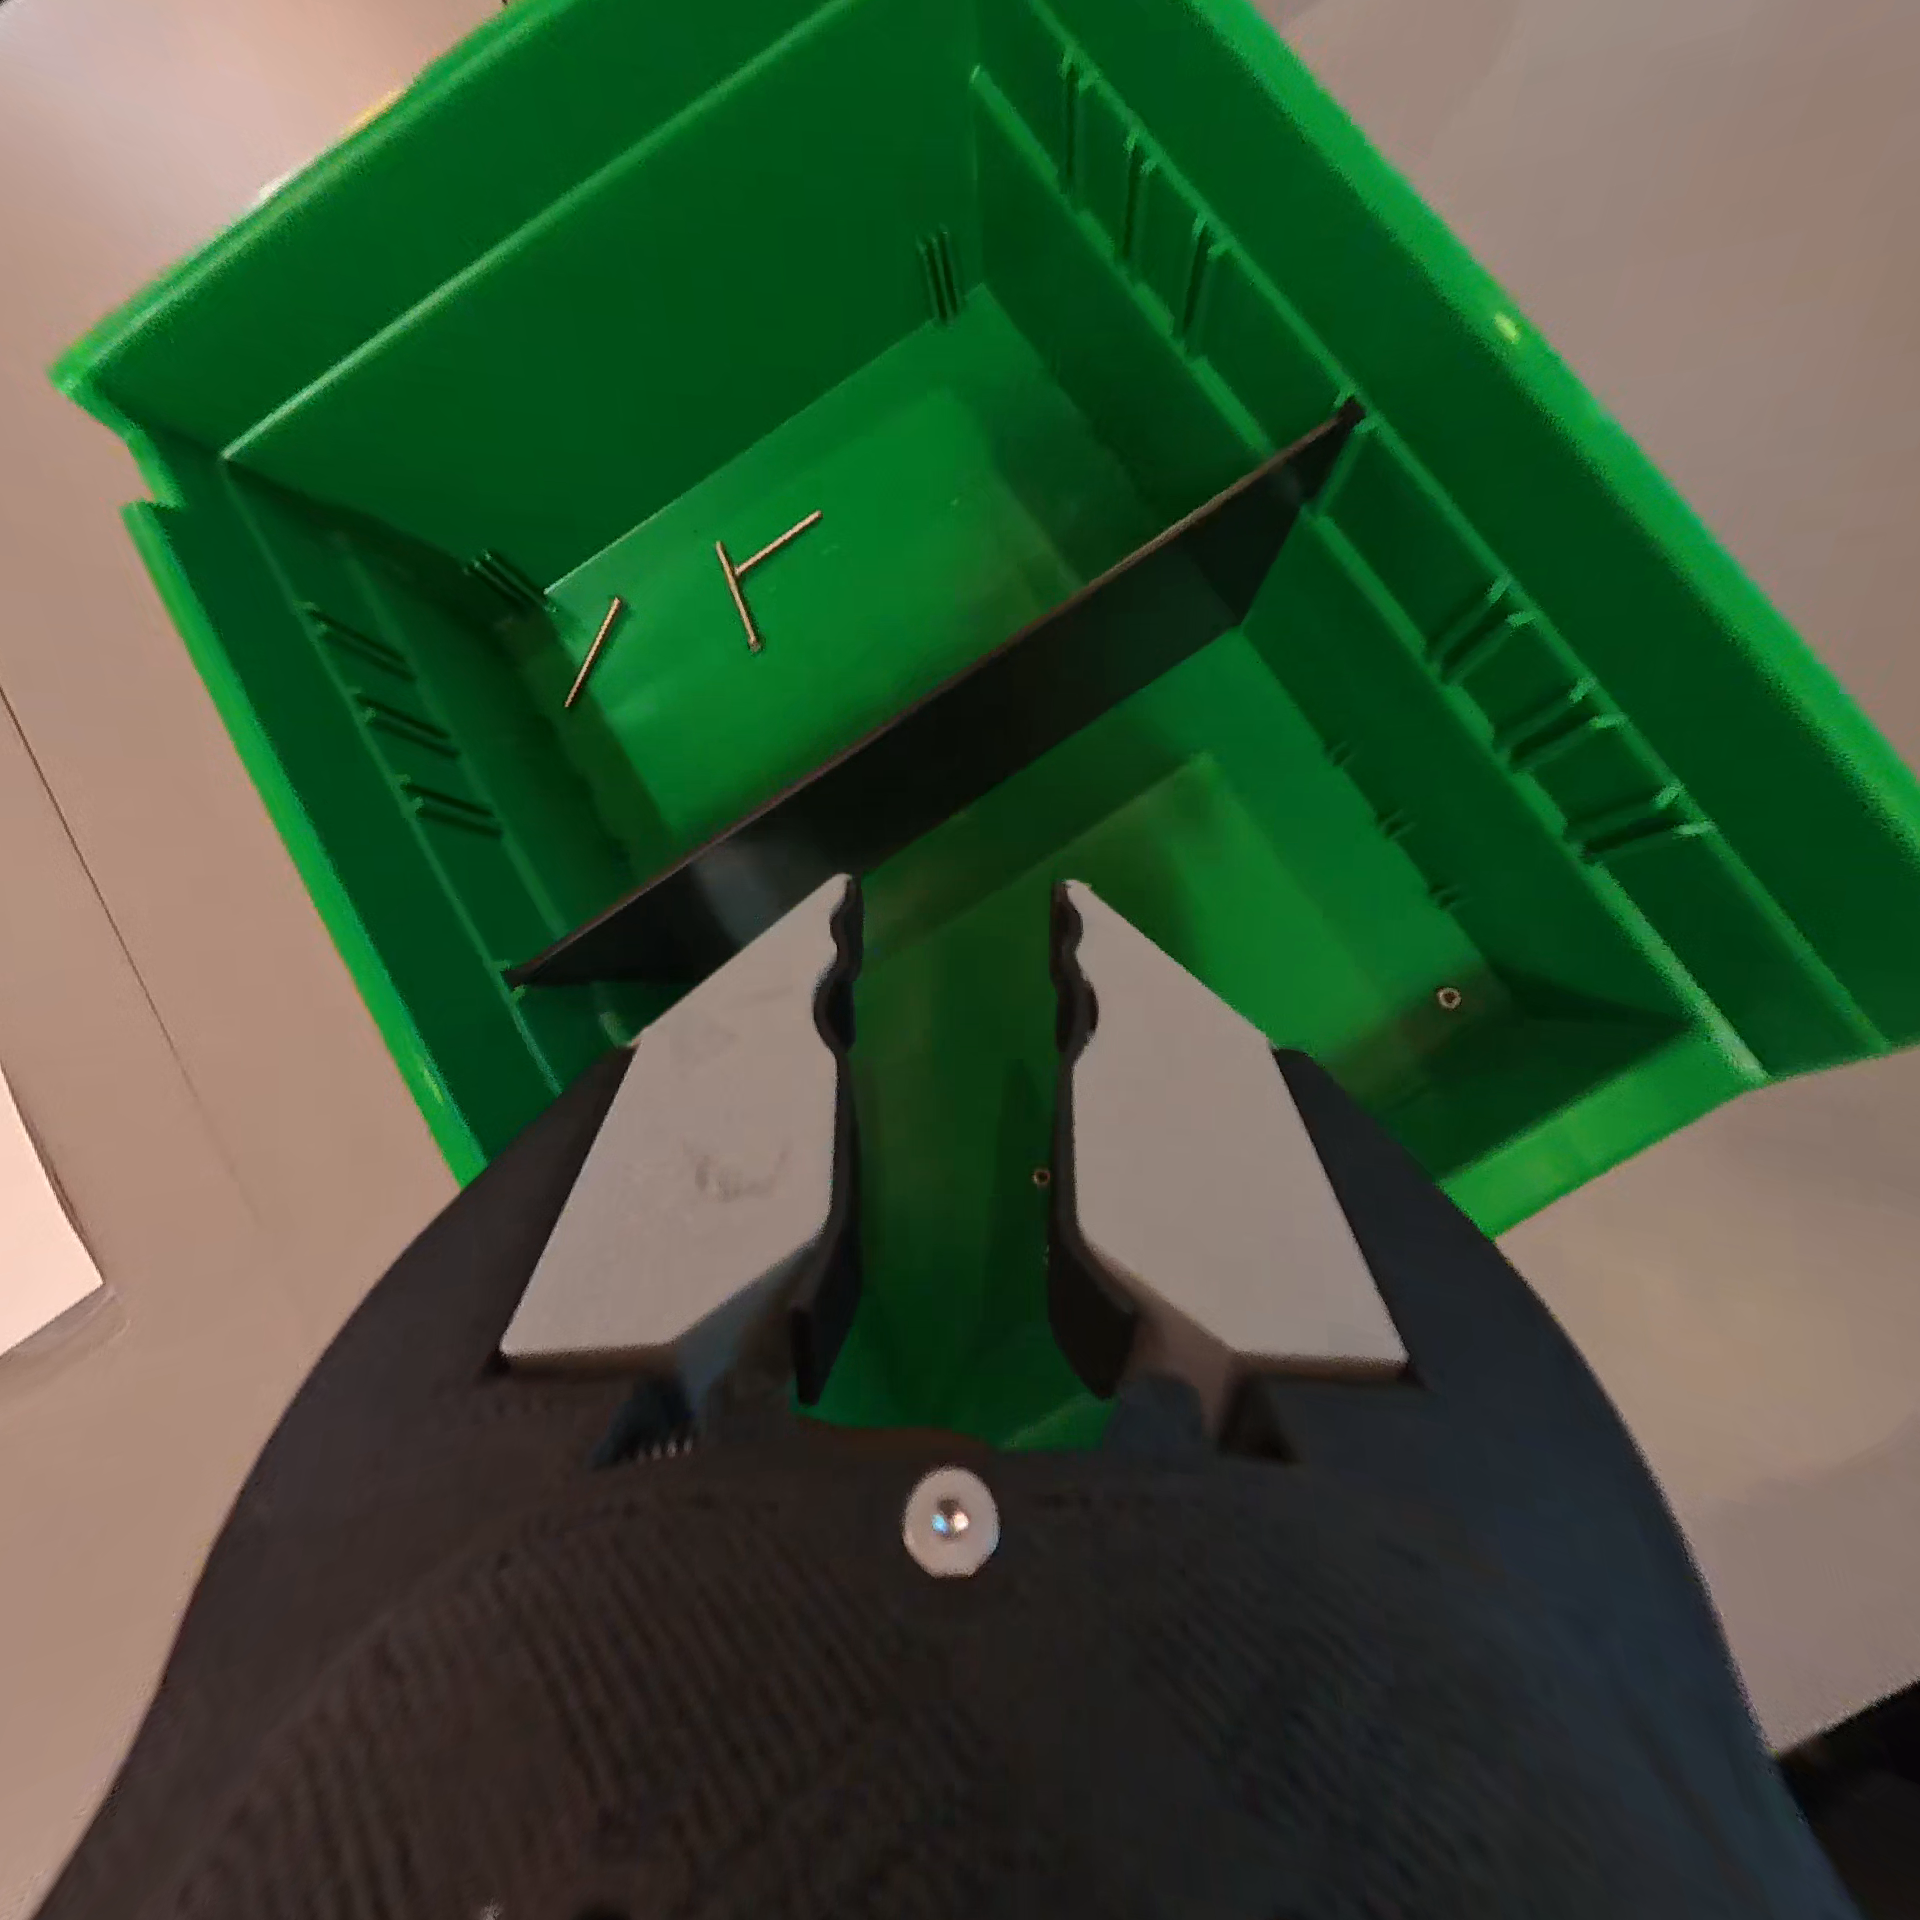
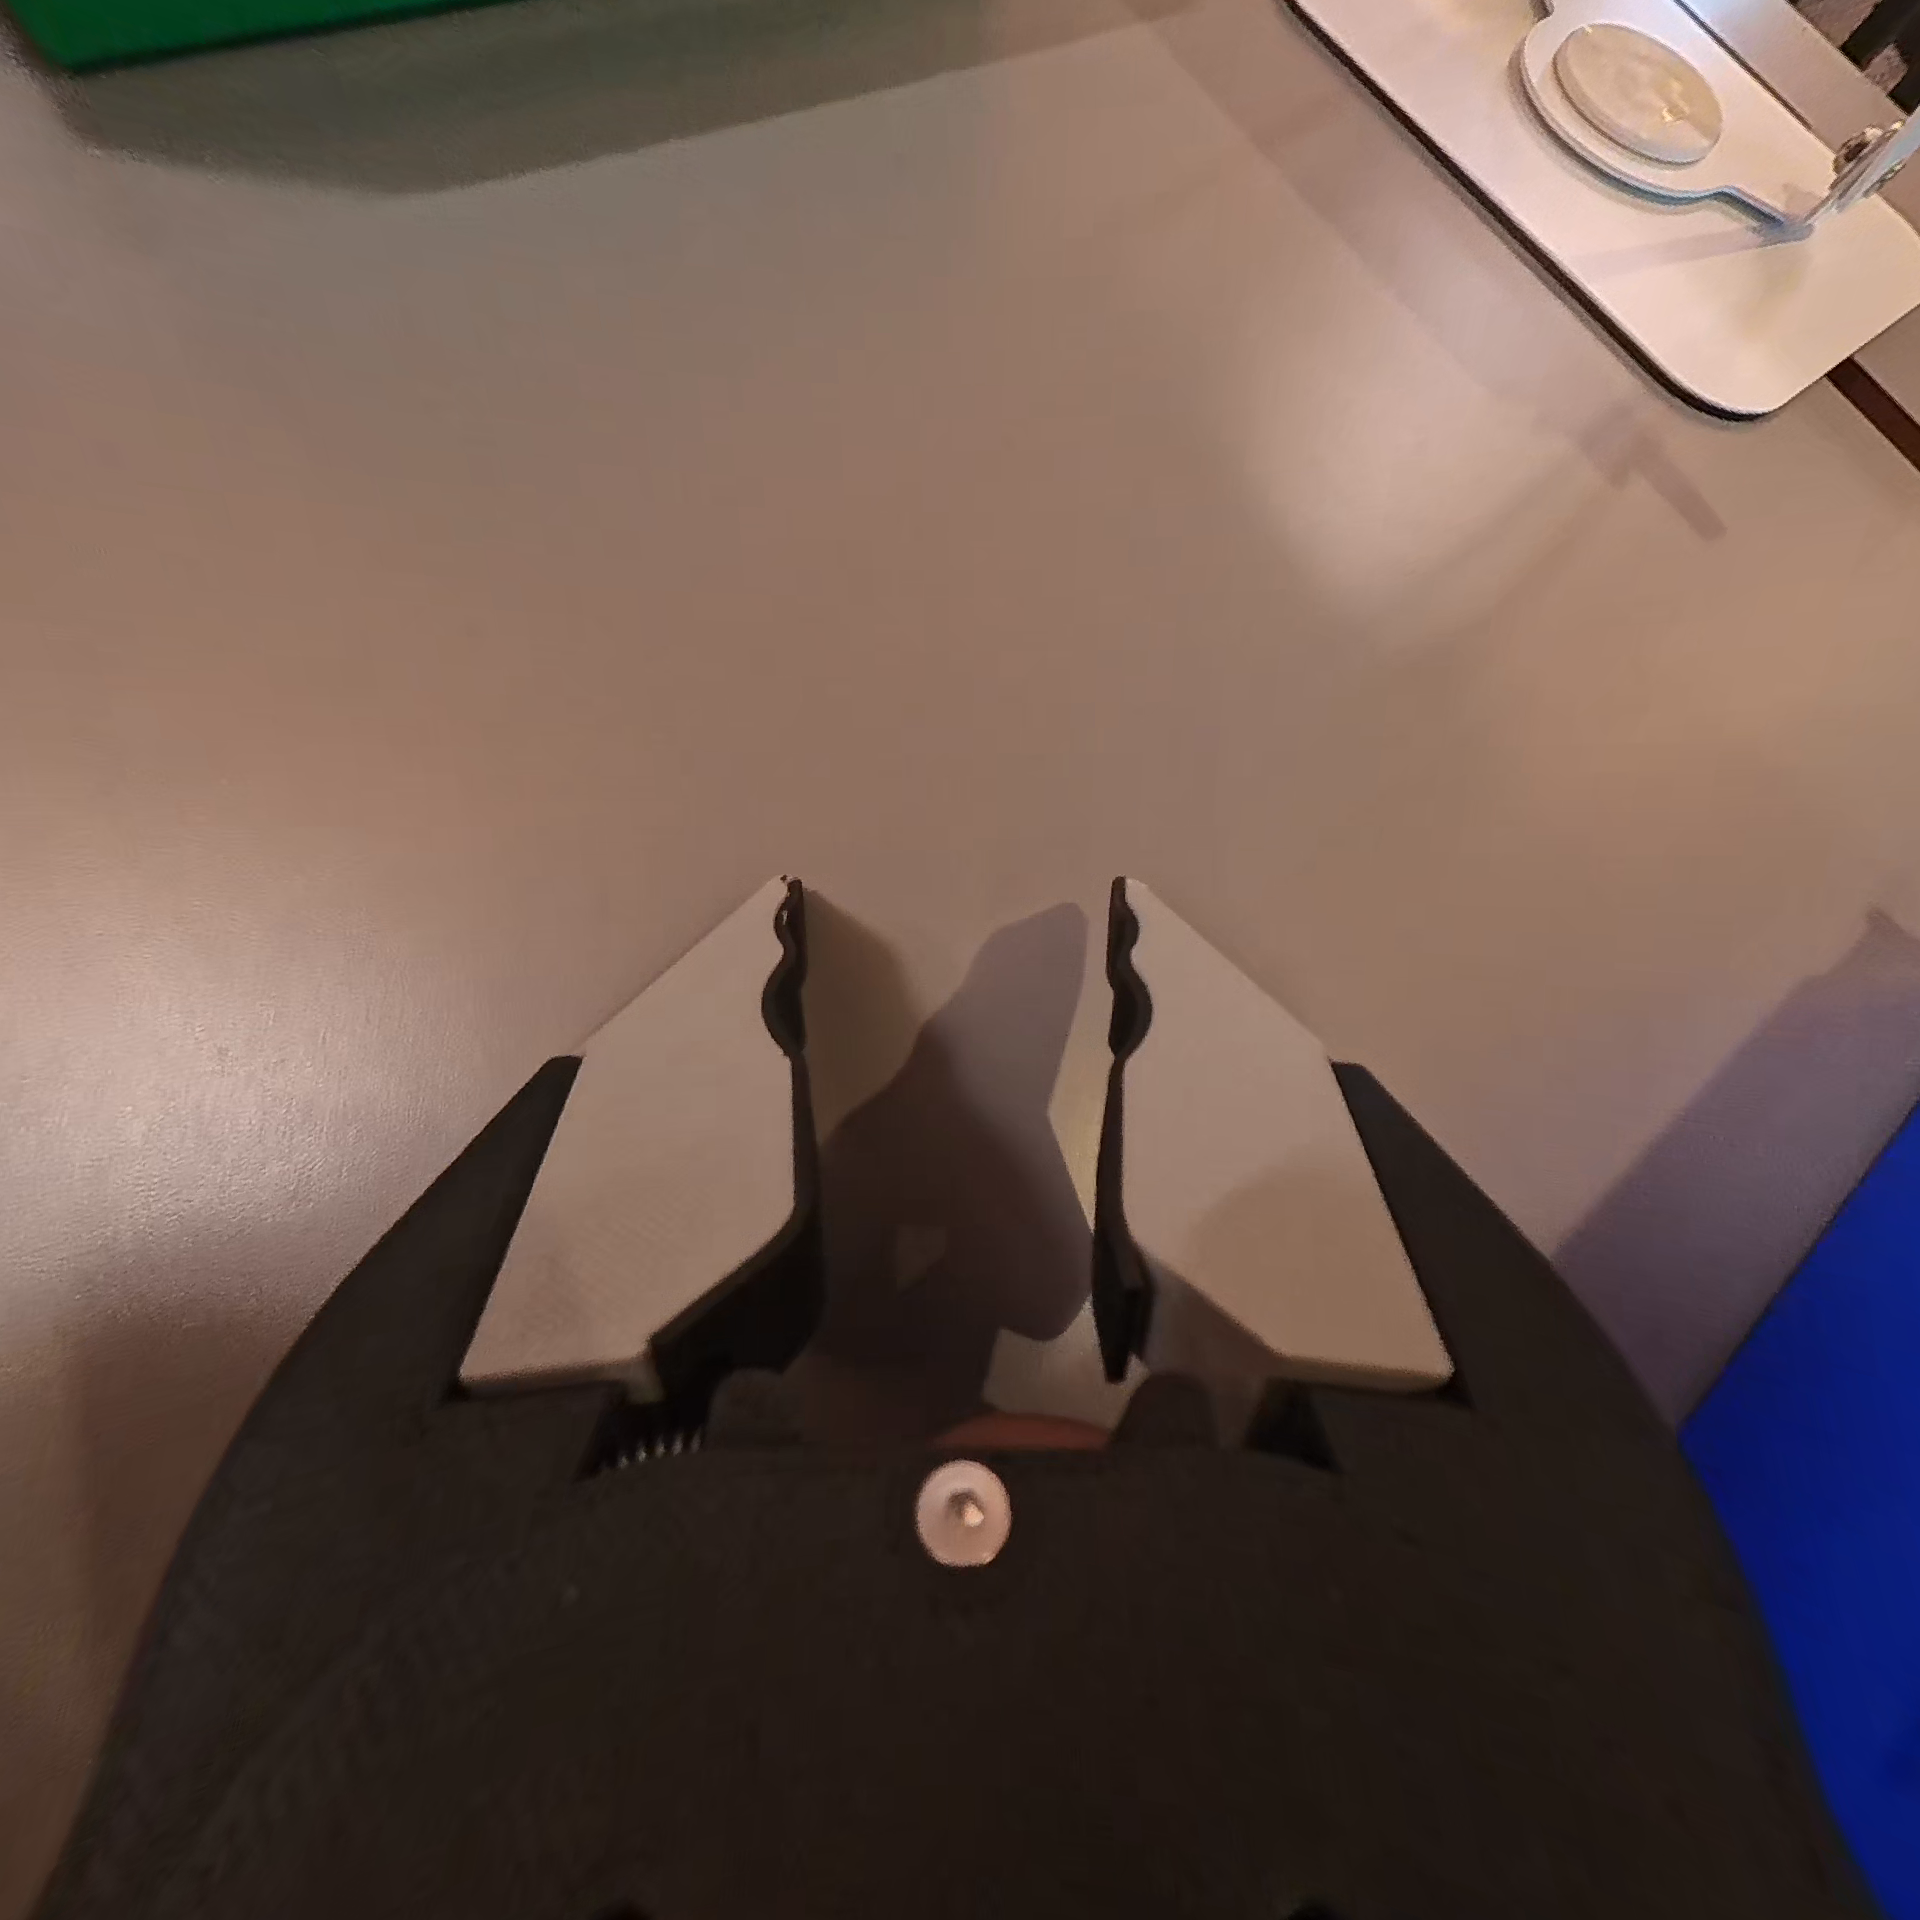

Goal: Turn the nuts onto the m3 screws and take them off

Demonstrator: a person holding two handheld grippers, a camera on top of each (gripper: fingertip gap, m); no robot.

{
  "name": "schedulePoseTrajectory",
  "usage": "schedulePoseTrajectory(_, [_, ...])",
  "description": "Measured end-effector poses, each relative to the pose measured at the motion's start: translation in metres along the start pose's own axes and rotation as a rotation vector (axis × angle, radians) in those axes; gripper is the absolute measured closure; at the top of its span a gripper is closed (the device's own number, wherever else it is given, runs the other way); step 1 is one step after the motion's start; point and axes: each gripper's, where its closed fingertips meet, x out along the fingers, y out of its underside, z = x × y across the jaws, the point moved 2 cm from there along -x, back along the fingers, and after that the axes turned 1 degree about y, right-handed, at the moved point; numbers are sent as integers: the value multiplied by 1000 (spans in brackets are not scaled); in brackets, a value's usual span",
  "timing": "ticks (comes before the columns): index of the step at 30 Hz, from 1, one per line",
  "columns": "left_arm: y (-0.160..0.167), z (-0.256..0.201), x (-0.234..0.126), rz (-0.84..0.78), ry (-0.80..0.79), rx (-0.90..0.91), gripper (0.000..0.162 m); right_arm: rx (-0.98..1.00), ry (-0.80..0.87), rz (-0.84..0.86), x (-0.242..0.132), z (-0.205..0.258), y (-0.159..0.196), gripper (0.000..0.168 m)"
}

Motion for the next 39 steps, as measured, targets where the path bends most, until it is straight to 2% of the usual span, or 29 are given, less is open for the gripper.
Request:
schedulePoseTrajectory(5, [21, -9, -8, 122, 72, 18, 136, -14, 4, -3, -2, 1, 1, 113])
schedulePoseTrajectory(11, [55, -29, 1, 382, 164, 97, 138, -47, 23, -9, -3, 3, 0, 115])
schedulePoseTrajectory(16, [79, -29, 14, 548, 154, 166, 140, -42, 22, -9, -2, 2, 0, 115])
schedulePoseTrajectory(17, [81, -29, 14, 561, 158, 168, 144, -41, 22, -8, -2, 2, 0, 115])
schedulePoseTrajectory(24, [86, -22, 13, 630, 137, 199, 143, -43, 20, -9, -2, 3, 0, 115])
schedulePoseTrajectory(39, [87, -15, 20, 656, 155, 167, 149, -69, 27, -13, -3, 5, -1, 119])
